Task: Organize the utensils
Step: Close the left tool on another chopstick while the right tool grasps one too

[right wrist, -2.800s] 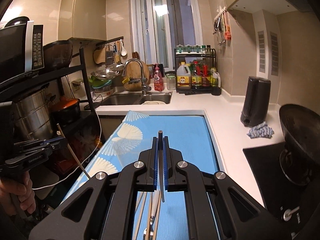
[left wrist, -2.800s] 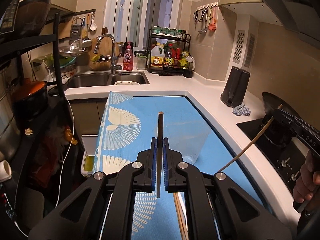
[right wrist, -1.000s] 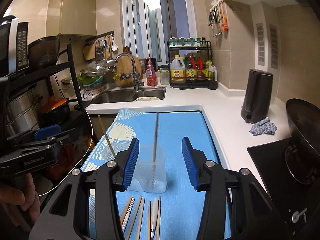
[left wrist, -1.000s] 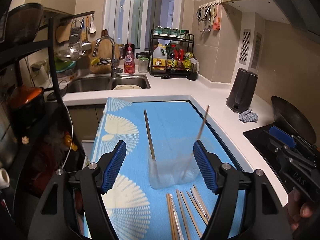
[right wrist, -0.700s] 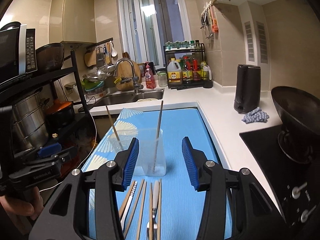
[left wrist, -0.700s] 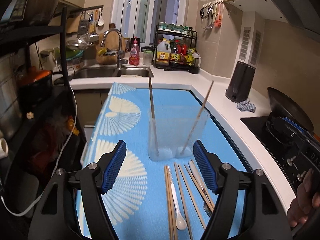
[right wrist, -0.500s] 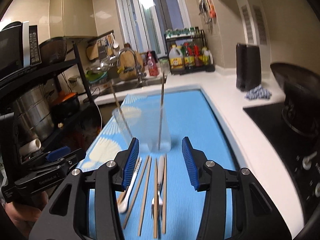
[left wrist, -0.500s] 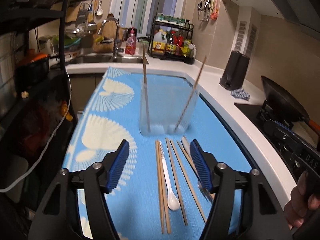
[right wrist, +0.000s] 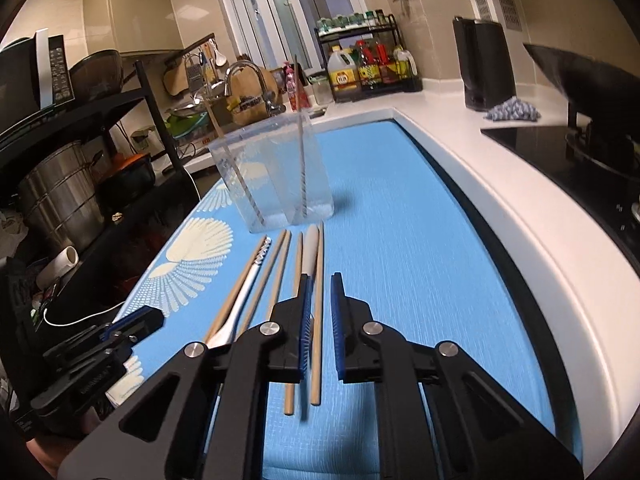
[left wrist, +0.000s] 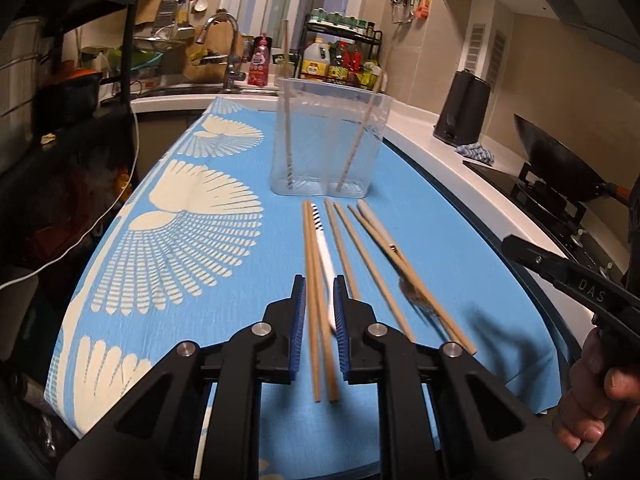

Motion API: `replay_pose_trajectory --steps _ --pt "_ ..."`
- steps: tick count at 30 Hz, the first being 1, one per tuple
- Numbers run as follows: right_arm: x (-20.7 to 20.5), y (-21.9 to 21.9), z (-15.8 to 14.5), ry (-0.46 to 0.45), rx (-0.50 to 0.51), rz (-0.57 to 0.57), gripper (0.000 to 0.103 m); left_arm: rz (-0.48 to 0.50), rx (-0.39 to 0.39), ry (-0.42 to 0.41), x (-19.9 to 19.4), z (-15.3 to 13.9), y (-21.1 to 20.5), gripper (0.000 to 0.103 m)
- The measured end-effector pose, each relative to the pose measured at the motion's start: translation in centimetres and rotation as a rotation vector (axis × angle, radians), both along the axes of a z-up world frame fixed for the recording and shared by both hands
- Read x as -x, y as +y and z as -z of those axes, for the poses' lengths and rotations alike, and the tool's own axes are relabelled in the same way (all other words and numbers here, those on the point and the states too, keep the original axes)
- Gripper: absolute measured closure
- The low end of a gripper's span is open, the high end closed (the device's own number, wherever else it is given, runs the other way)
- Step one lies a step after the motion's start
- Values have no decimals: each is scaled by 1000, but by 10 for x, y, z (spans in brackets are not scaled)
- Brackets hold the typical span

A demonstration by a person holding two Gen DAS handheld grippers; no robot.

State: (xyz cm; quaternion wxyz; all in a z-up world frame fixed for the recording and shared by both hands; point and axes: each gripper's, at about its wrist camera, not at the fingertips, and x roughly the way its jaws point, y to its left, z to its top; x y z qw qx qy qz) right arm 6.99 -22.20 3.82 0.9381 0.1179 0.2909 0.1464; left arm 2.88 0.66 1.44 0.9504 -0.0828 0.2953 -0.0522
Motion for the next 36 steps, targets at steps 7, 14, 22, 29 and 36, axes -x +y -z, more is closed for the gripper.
replay_pose_trajectory --steps 7,14,22,29,36 --pt "-6 7 37 117 -12 -43 90 16 24 43 -1 23 0 91" --pt "-8 17 50 164 6 -77 90 27 33 72 -3 35 -3 91" --pt "-8 32 56 174 99 -98 90 18 -1 104 -7 47 -5 91" --pt "-4 36 57 153 165 -83 94 18 -49 89 -5 47 -11 92" --pt "-5 23 54 147 179 -15 96 -17 -65 71 -1 47 -4 97"
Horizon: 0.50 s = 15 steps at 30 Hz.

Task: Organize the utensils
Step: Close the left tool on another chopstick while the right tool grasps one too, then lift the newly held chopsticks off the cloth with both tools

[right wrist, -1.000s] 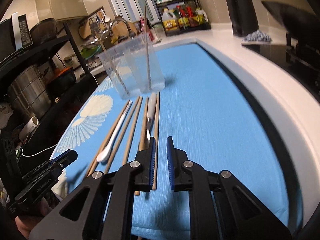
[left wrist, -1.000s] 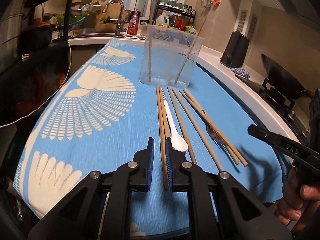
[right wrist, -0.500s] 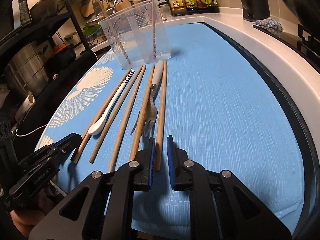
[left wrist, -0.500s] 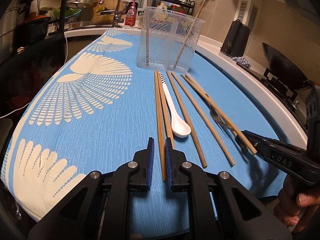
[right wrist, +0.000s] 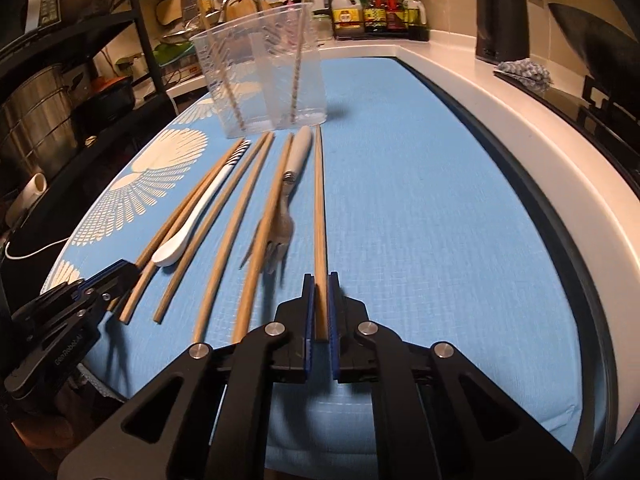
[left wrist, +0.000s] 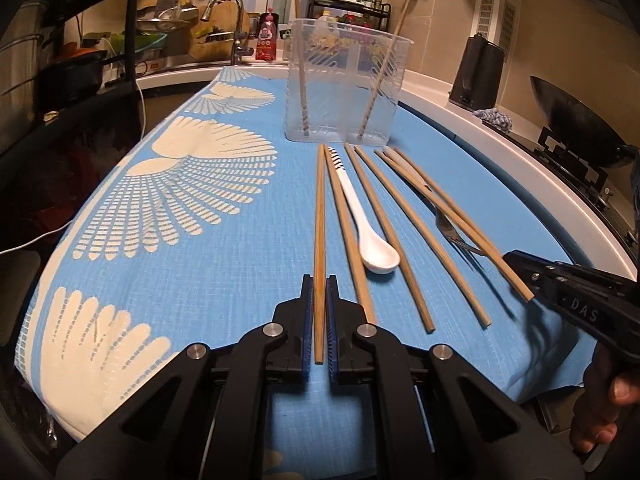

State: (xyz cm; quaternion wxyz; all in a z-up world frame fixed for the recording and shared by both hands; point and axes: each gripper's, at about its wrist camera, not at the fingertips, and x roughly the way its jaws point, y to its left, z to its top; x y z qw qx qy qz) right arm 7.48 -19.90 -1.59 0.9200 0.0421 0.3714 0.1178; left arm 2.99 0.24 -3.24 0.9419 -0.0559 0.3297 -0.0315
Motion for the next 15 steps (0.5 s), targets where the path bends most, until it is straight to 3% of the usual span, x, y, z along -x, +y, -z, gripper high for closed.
replay_pose_trajectory --steps 15 --pt "1 -12 3 -8 23 50 95 -22 -15 -28 4 3 11 96"
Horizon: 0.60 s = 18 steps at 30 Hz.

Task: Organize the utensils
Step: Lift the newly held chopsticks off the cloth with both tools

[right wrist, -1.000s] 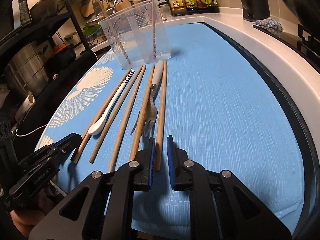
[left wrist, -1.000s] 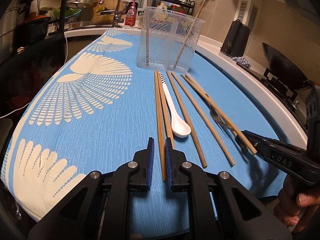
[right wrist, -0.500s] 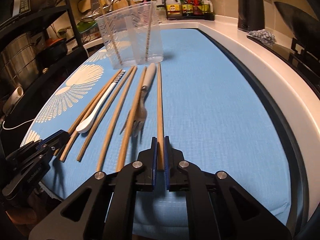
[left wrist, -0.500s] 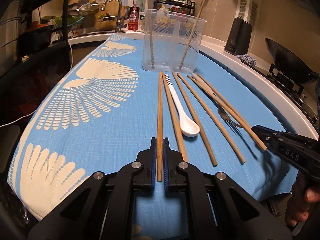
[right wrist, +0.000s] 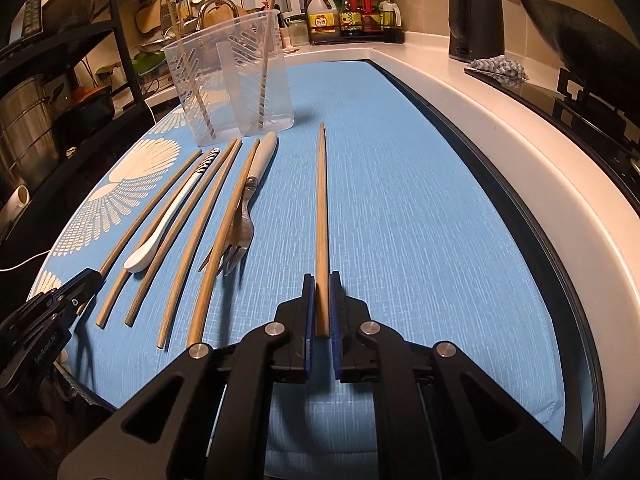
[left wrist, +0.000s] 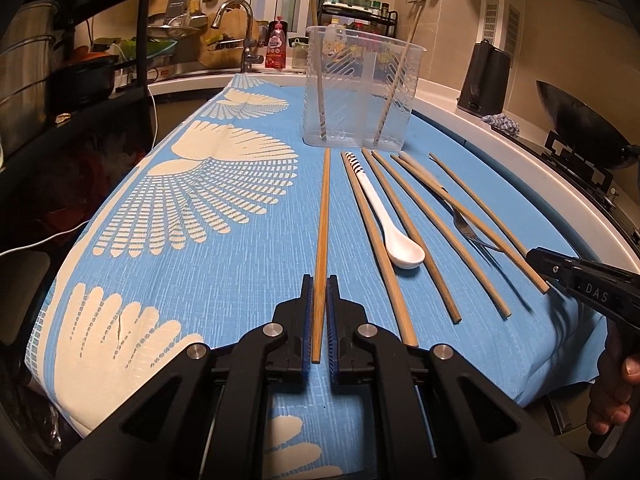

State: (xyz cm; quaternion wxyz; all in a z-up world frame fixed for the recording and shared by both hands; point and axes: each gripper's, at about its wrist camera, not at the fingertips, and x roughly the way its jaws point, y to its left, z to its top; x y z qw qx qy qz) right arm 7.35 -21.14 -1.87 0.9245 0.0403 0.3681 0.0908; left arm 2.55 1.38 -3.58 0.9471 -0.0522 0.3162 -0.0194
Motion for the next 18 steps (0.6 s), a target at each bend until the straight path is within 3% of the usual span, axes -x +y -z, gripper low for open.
replay_pose_trajectory --steps 18 --pt "3 6 0 -13 26 0 95 -9 -17 -2 0 0 -2 96"
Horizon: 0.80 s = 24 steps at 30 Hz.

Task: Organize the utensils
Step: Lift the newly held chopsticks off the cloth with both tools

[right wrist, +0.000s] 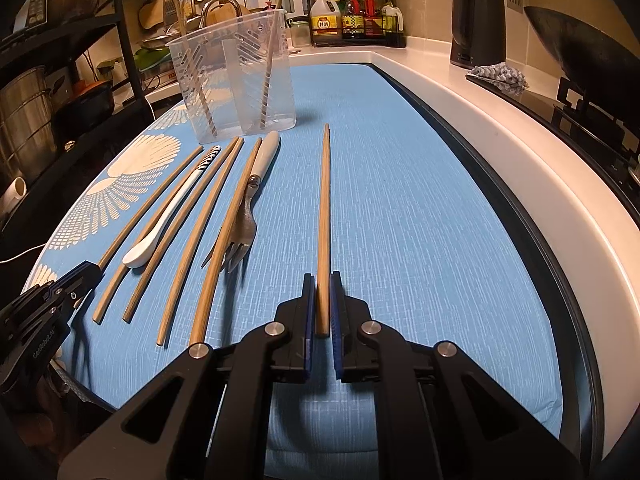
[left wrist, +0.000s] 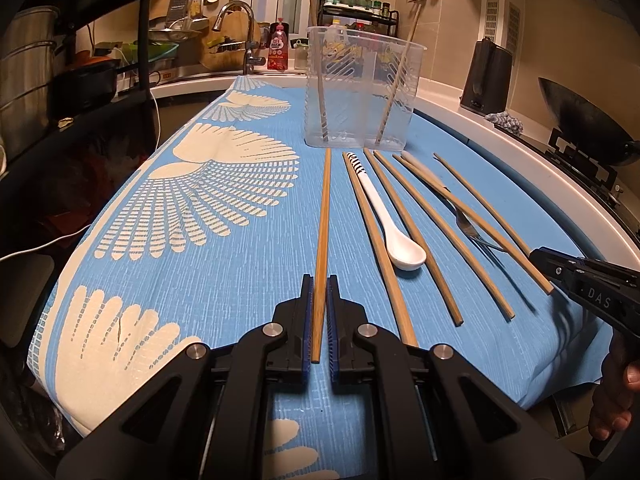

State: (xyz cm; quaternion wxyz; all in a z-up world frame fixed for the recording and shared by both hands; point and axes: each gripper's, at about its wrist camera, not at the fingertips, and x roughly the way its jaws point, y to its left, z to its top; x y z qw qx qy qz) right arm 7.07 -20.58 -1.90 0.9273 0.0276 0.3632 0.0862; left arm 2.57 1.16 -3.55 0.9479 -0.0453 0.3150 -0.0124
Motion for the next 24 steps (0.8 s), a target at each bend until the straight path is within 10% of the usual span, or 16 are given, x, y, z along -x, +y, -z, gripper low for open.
replay_pose_trajectory --steps 24 --pt "1 -1 -2 4 -4 -2 96 5 -13 -4 -1 0 -1 97"
